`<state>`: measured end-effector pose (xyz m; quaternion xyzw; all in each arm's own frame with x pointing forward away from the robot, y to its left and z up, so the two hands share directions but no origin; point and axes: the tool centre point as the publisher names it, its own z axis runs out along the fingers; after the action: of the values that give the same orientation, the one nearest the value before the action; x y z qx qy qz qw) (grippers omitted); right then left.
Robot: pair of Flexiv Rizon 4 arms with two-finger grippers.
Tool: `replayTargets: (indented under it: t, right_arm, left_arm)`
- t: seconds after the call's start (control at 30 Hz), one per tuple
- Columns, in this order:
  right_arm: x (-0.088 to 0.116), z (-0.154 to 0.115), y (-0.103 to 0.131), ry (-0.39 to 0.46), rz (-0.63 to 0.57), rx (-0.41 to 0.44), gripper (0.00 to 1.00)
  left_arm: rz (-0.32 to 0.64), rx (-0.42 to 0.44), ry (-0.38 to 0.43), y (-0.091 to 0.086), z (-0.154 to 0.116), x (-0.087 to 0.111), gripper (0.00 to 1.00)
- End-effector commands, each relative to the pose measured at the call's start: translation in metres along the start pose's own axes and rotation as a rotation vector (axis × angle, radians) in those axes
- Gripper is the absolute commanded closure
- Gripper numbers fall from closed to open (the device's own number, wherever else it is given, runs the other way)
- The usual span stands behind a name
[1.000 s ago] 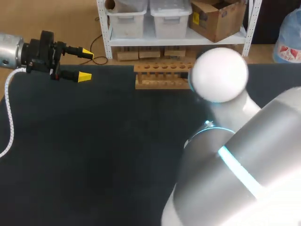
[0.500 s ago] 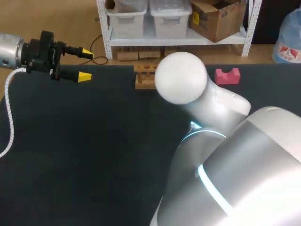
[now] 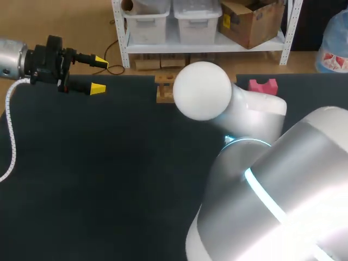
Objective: Grasp the test tube, adjust it, and insert it.
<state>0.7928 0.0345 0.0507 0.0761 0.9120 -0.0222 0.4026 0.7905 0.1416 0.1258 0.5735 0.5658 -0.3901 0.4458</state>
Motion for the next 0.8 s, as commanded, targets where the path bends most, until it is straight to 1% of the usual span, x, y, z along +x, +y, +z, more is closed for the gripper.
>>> replayTargets:
  t: [0.03,0.6,0.67,0.73,0.77,0.8]
  right_arm:
    - [-0.002,0.002,0.002,0.015,0.001,-0.002,1.0]
    - [0.008,0.013,0.002,0.087,-0.001,-0.036,1.0]
    - [0.009,0.015,0.003,0.107,-0.004,-0.046,1.0]
    - [0.011,0.017,0.005,0.149,-0.008,-0.081,1.0]
    - [0.011,0.017,0.006,0.156,-0.008,-0.078,1.0]
    - [0.012,0.018,0.007,0.181,-0.024,-0.088,1.0]
  left_arm:
    - [0.002,-0.005,0.0,-0.002,0.0,0.0,0.0]
    - [0.002,-0.005,0.0,-0.002,0.0,0.0,0.0]
    - [0.002,-0.005,0.0,-0.002,0.0,0.0,0.0]
    - [0.002,-0.005,0.0,-0.002,0.0,0.0,0.0]
    - [0.002,-0.005,0.0,-0.002,0.0,0.0,0.0]
    - [0.002,-0.005,0.0,-0.002,0.0,0.0,0.0]
